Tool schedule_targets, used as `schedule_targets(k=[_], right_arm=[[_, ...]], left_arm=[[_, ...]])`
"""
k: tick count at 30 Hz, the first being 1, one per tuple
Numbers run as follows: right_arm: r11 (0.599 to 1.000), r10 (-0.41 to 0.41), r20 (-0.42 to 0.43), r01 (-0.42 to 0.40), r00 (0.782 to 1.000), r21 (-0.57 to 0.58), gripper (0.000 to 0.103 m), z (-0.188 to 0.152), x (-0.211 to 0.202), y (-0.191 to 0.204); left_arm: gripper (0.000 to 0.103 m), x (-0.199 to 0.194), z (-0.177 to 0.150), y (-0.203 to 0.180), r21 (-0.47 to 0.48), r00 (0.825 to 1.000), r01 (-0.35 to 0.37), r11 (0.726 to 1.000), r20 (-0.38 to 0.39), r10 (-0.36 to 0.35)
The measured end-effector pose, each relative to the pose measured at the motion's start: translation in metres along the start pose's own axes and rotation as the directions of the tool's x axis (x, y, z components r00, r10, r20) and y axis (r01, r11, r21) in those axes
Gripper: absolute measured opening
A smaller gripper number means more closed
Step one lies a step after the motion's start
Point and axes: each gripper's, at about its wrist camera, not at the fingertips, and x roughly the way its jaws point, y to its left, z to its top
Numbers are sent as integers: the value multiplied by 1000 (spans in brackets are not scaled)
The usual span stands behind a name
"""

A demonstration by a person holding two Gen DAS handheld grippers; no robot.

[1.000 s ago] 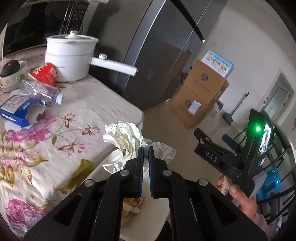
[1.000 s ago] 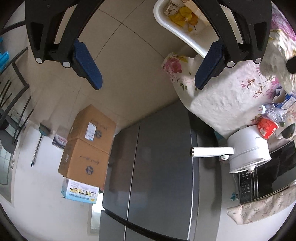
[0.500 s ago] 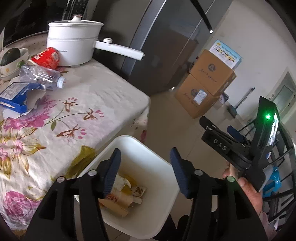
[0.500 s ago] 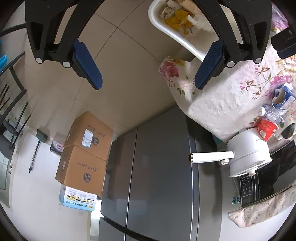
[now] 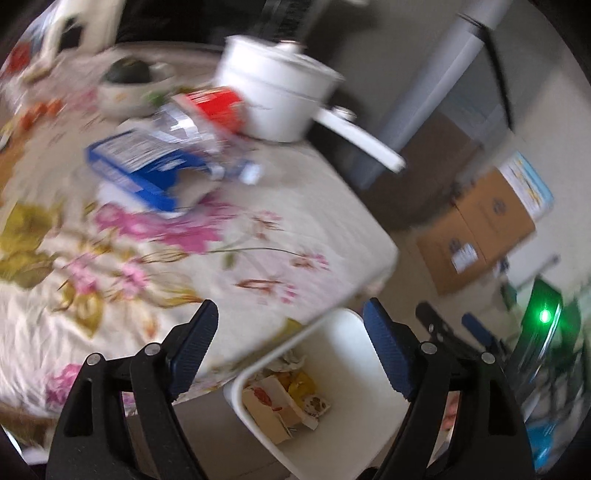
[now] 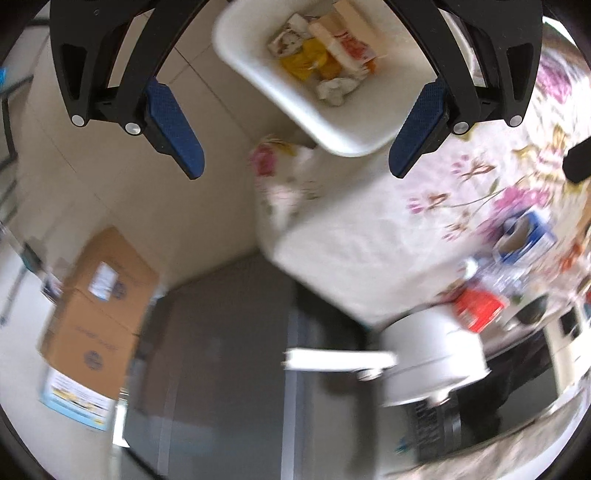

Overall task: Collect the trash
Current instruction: 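Move both tools back over the table toward the blue box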

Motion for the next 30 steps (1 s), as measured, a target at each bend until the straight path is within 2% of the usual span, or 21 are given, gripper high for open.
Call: schedule_targets(k=[4,7,10,14,16,18,20,22,24,27,30], right_arm=[[995,86,-54,-88,995,-35,96,19,19,33],[985,158,-93,-163,983,-51,96,37,34,63],[967,223,-106,-233,969,-100,96,57,43,101],[930,266,-78,-277,961,-240,96,74,40,160],[890,262,-44,-259,964,-375,96,73,34,197],[833,248,-11,-219,969,-507,96,66,28,227],[741,215,44,-134,976,-658,96,52,25,265],[649,182,126,-23,975,-760,96,39,26,293],[591,175,147,15,974,-806,96,31,30,313],[557,159,141,29,977,-830,96,27,40,330],[562,151,119,14,981,-827,91,31,49,337]], left_arm=[[79,-15,22,50,-151,999,-39,988,25,44],[79,-34,40,91,-271,995,-65,960,58,83],[82,-56,53,141,-436,992,-21,900,99,72],[82,-83,62,173,-523,982,12,852,165,88],[82,-95,66,184,-546,977,36,837,197,86],[82,-102,69,191,-560,972,52,827,217,86],[82,-111,71,197,-569,967,63,820,239,91],[82,-114,72,201,-572,964,72,817,249,90],[82,-118,72,207,-577,963,85,812,256,81],[82,-118,72,211,-583,964,92,807,254,73],[82,-117,72,216,-589,966,102,802,253,63]])
